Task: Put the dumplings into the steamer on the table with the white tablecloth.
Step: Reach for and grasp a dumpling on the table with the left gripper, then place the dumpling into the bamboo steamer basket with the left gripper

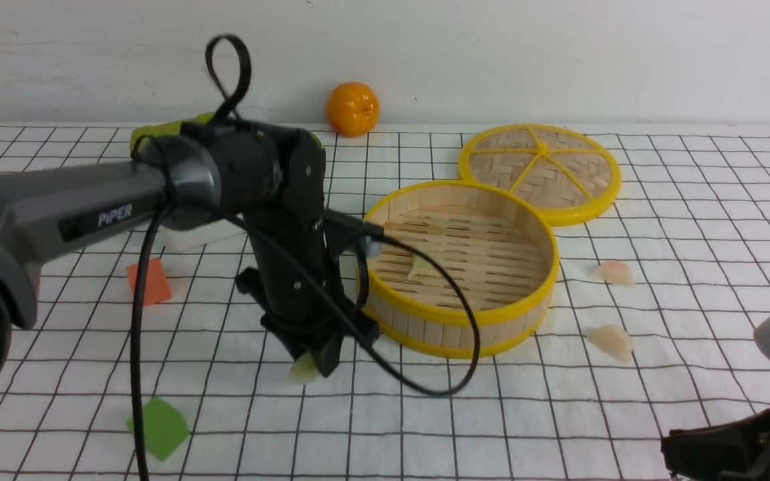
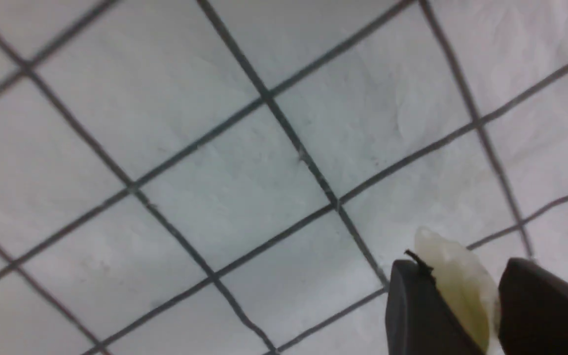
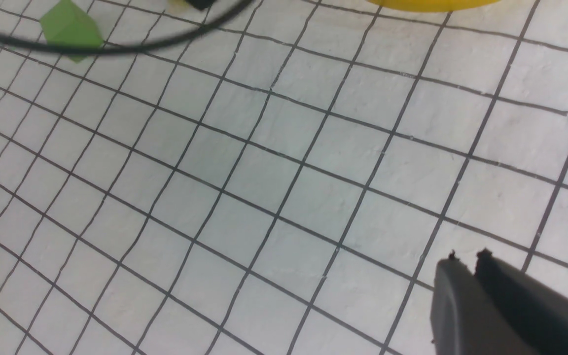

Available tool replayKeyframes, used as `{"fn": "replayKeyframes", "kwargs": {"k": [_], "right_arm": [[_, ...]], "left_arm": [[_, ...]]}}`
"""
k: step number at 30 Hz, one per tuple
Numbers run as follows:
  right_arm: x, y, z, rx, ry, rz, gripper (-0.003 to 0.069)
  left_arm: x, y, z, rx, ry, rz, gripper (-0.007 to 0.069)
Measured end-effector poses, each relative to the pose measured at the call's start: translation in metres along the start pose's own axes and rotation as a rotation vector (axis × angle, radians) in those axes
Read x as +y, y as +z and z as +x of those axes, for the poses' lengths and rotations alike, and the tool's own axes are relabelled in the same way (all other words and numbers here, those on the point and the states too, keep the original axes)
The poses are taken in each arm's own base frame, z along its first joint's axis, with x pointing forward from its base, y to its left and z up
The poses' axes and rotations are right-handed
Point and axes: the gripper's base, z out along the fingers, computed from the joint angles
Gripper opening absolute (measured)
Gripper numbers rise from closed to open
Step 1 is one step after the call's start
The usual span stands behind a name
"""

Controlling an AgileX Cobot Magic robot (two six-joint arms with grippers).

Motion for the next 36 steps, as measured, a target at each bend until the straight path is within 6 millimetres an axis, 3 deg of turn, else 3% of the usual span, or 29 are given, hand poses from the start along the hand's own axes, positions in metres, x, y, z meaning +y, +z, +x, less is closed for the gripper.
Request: {"fn": "replayKeyframes", "kwargs": {"k": [6, 10, 12, 16, 20, 30, 36], "right_arm": [[0.000, 0.000, 0.000, -0.002, -0.015, 0.001, 0.0057], [0.000, 0.000, 0.000, -0.003, -0.025, 0.001, 0.0061], [0.000, 0.000, 0.000, -0.003, -0.027, 0.001, 0.0062], [0.000, 0.000, 0.000, -0.003, -0.027, 0.001, 0.0063], [0.000, 0.000, -0.001, -0.007, -0.021, -0.003, 0.0064], [0.001, 0.000, -0.001, -0.015, -0.007, -0.011, 0.0073], [0.001, 0.000, -0.002, -0.019, -0.001, -0.015, 0.0077]], "left_arm": [[-0.018, -0.098, -0.046, -0.388, -0.100, 0.143, 0.0205], [-0.027, -0.108, -0.066, -0.533, -0.207, 0.295, 0.0205], [-0.029, -0.098, -0.075, -0.558, -0.247, 0.333, 0.0205], [-0.028, -0.040, -0.094, -0.536, -0.342, 0.317, 0.0205], [-0.026, -0.001, -0.102, -0.531, -0.354, 0.248, 0.0205], [-0.022, 0.033, -0.107, -0.537, -0.380, 0.218, 0.0205], [-0.022, 0.037, -0.107, -0.526, -0.384, 0.218, 0.0304]]}}
